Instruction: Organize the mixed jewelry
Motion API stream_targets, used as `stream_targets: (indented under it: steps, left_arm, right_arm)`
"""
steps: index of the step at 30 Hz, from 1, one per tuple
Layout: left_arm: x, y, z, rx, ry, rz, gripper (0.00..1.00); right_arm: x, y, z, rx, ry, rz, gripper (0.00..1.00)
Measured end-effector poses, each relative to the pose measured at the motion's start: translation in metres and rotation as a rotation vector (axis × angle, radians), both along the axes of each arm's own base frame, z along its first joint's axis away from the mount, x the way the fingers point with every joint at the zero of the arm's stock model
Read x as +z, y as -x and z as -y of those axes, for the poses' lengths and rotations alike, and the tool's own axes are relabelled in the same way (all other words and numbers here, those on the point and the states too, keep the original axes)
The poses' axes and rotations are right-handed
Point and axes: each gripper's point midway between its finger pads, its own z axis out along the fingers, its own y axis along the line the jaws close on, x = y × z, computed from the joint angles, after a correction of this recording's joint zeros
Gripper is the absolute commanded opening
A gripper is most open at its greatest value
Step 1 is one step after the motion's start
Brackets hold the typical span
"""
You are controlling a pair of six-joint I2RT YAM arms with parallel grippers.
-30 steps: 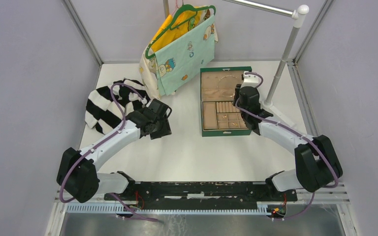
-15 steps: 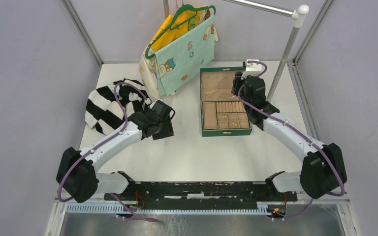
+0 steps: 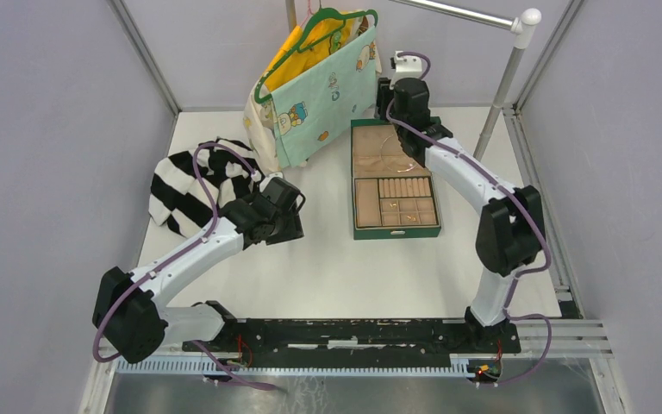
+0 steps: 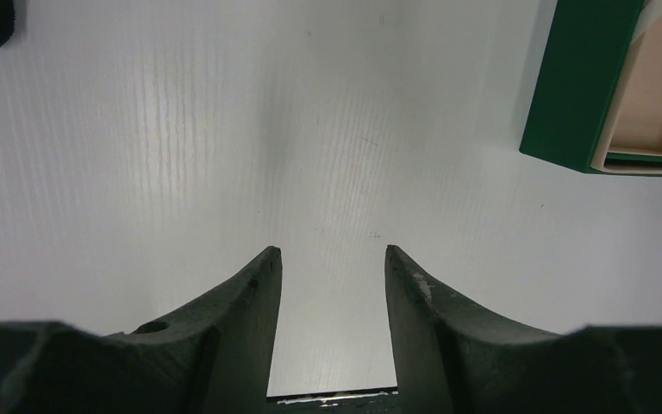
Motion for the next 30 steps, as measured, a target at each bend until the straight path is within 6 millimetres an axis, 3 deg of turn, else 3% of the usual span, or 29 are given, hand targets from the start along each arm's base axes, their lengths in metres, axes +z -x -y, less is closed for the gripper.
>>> stream_targets:
  steps: [4, 8, 10, 17, 19, 26, 30]
  left_arm:
    - [0.003, 0.002, 0.001, -0.002, 0.003, 0.006, 0.54]
    - [0.006, 0.002, -0.002, 0.009, 0.002, 0.019, 0.54]
    - [0.006, 0.003, -0.003, 0.011, -0.003, 0.019, 0.54]
    - [0.005, 0.004, -0.004, 0.010, -0.011, 0.015, 0.54]
    - [0.005, 0.004, -0.004, 0.009, -0.012, 0.014, 0.55]
    - [0.001, 0.002, 0.002, -0.001, -0.011, 0.012, 0.55]
    - [-0.004, 0.001, 0.006, -0.009, -0.018, 0.004, 0.55]
  right_arm:
    - [-0.025, -0.014, -0.011, 0.023, 0.028, -0.078, 0.53]
    - [-0.047, -0.004, -0.012, 0.052, 0.049, -0.142, 0.54]
    - [-0.043, 0.007, -0.012, 0.072, 0.033, -0.134, 0.54]
    - [-0.035, 0.059, -0.008, 0.158, -0.021, -0.143, 0.54]
    - [-0.037, 0.083, -0.006, 0.187, -0.039, -0.147, 0.54]
    - [-0.079, 0.169, 0.021, 0.215, -0.048, -0.238, 0.55]
    - [-0.089, 0.192, 0.036, 0.200, -0.029, -0.257, 0.55]
